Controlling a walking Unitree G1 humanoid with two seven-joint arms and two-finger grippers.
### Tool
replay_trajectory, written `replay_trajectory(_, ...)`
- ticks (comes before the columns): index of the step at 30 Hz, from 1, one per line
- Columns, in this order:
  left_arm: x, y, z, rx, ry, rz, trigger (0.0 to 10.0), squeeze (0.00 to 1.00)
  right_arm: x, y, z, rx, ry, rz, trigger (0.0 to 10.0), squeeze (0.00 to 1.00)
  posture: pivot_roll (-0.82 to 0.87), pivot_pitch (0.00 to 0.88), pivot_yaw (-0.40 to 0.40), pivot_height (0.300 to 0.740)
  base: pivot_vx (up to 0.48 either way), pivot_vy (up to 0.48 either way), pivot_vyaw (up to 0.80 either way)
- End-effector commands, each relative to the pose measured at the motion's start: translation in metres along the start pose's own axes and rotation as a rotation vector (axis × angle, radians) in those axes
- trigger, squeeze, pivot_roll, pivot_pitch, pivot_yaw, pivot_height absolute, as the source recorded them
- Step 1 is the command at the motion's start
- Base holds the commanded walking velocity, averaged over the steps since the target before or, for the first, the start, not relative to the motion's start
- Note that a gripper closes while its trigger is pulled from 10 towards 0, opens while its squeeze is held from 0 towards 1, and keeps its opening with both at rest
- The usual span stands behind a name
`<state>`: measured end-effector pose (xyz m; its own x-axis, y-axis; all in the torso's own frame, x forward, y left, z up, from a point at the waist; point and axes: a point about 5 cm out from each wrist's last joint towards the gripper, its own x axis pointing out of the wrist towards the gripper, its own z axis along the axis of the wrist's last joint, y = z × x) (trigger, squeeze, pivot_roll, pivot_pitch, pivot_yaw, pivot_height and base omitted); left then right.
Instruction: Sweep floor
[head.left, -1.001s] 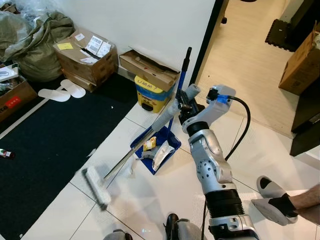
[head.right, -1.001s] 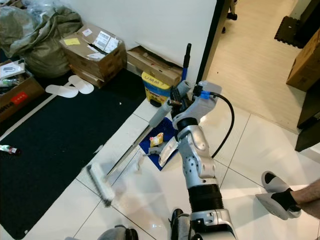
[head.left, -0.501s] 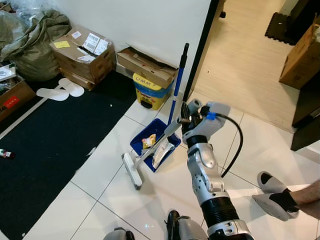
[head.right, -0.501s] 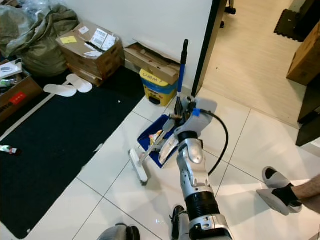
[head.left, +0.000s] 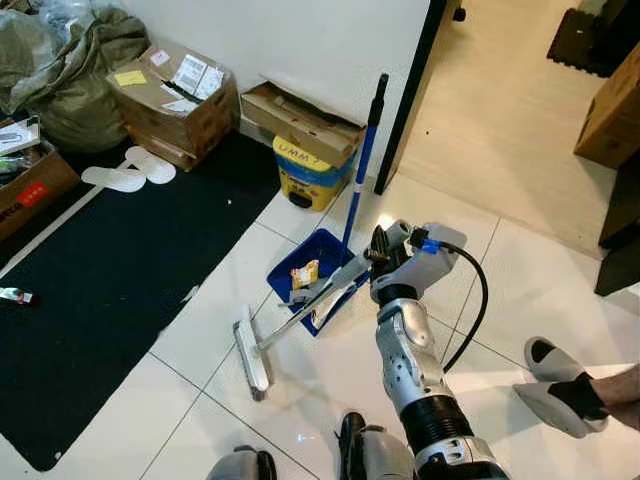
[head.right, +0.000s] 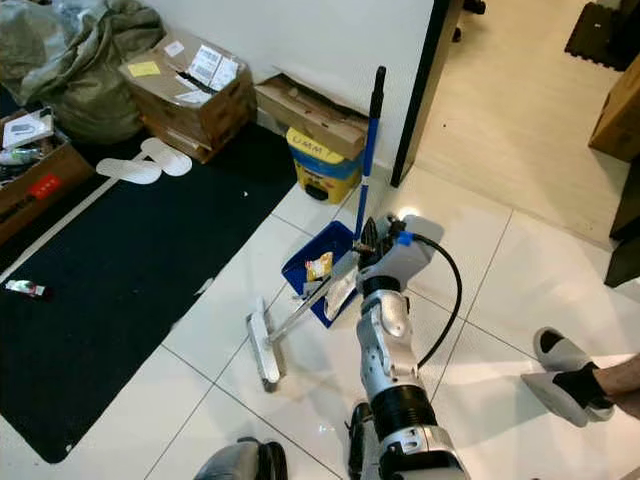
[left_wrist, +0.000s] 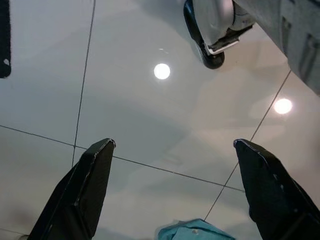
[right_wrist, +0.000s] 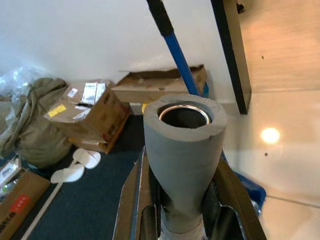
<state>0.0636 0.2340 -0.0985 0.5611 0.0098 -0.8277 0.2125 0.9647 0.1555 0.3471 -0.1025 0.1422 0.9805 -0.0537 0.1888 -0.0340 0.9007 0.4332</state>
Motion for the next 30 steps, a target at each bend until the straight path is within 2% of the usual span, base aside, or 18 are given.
replay_trajectory(1, -0.006, -0.007, -0.015, 0.001, 0.047, -0.023, 10.0, 0.0, 0.003, 0.066, 0.01, 0.226, -0.033, 0.101, 10.0, 0.0, 0.14, 0.371, 0.008, 0.74, 0.0, 0.0, 0.0)
replay_trajectory(5, -0.005, -0.009, -0.014, 0.001, 0.045, -0.027, 10.0, 0.0, 0.001, 0.072, 0.011, 0.258, -0.019, 0.125, 10.0, 0.0, 0.13, 0.371, 0.008, 0.74, 0.0, 0.0, 0.0)
replay_trajectory(10, -0.005, -0.011, -0.012, 0.0, 0.042, -0.033, 10.0, 0.0, -0.004, 0.08, 0.007, 0.235, -0.019, 0.168, 10.0, 0.0, 0.13, 0.375, 0.004, 0.74, 0.0, 0.0, 0.0)
replay_trajectory(12, -0.005, -0.013, -0.012, -0.002, 0.038, -0.036, 10.0, 0.0, -0.009, 0.09, 0.008, 0.108, -0.077, 0.265, 10.0, 0.0, 0.13, 0.379, 0.003, 0.74, 0.0, 0.0, 0.0)
replay_trajectory(13, -0.005, -0.013, -0.012, -0.002, 0.038, -0.036, 10.0, 0.0, -0.009, 0.09, 0.008, 0.108, -0.077, 0.265, 10.0, 0.0, 0.13, 0.379, 0.003, 0.74, 0.0, 0.0, 0.0)
replay_trajectory(14, -0.005, -0.013, -0.013, -0.003, 0.038, -0.036, 10.0, 0.0, -0.011, 0.096, 0.009, 0.038, -0.113, 0.323, 10.0, 0.0, 0.13, 0.379, 0.003, 0.74, 0.0, 0.0, 0.0)
replay_trajectory(15, -0.005, -0.013, -0.013, -0.003, 0.038, -0.036, 10.0, 0.0, -0.011, 0.096, 0.009, 0.038, -0.113, 0.323, 10.0, 0.0, 0.13, 0.379, 0.003, 0.74, 0.0, 0.0, 0.0)
replay_trajectory(17, -0.006, -0.013, -0.014, -0.004, 0.039, -0.035, 10.0, 0.0, -0.013, 0.103, 0.012, -0.038, -0.158, 0.388, 10.0, 0.0, 0.13, 0.382, 0.002, 0.74, 0.0, 0.0, 0.0)
replay_trajectory(20, -0.006, -0.013, -0.014, -0.004, 0.039, -0.035, 10.0, 0.0, -0.013, 0.103, 0.012, -0.038, -0.158, 0.388, 10.0, 0.0, 0.13, 0.382, 0.002, 0.74, 0.0, 0.0, 0.0)
replay_trajectory(22, -0.007, -0.013, -0.016, -0.007, 0.043, -0.032, 10.0, 0.0, -0.012, 0.108, 0.016, -0.126, -0.205, 0.431, 10.0, 0.0, 0.14, 0.382, -0.003, 0.74, 0.0, 0.0, 0.0)
replay_trajectory(25, -0.008, -0.013, -0.017, -0.008, 0.044, -0.03, 10.0, 0.0, -0.011, 0.108, 0.018, -0.16, -0.222, 0.444, 10.0, 0.0, 0.14, 0.382, -0.003, 0.74, 0.0, 0.0, 0.0)
replay_trajectory(27, -0.008, -0.014, -0.017, -0.012, 0.043, -0.029, 10.0, 0.0, -0.007, 0.106, 0.026, -0.223, -0.273, 0.434, 10.0, 0.0, 0.14, 0.383, -0.007, 0.74, 0.0, 0.0, 0.0)
replay_trajectory(30, -0.007, -0.015, -0.016, -0.013, 0.042, -0.031, 10.0, 0.0, 0.001, 0.102, 0.037, -0.225, -0.317, 0.385, 10.0, 0.0, 0.13, 0.379, -0.009, 0.74, 0.0, 0.0, 0.0)
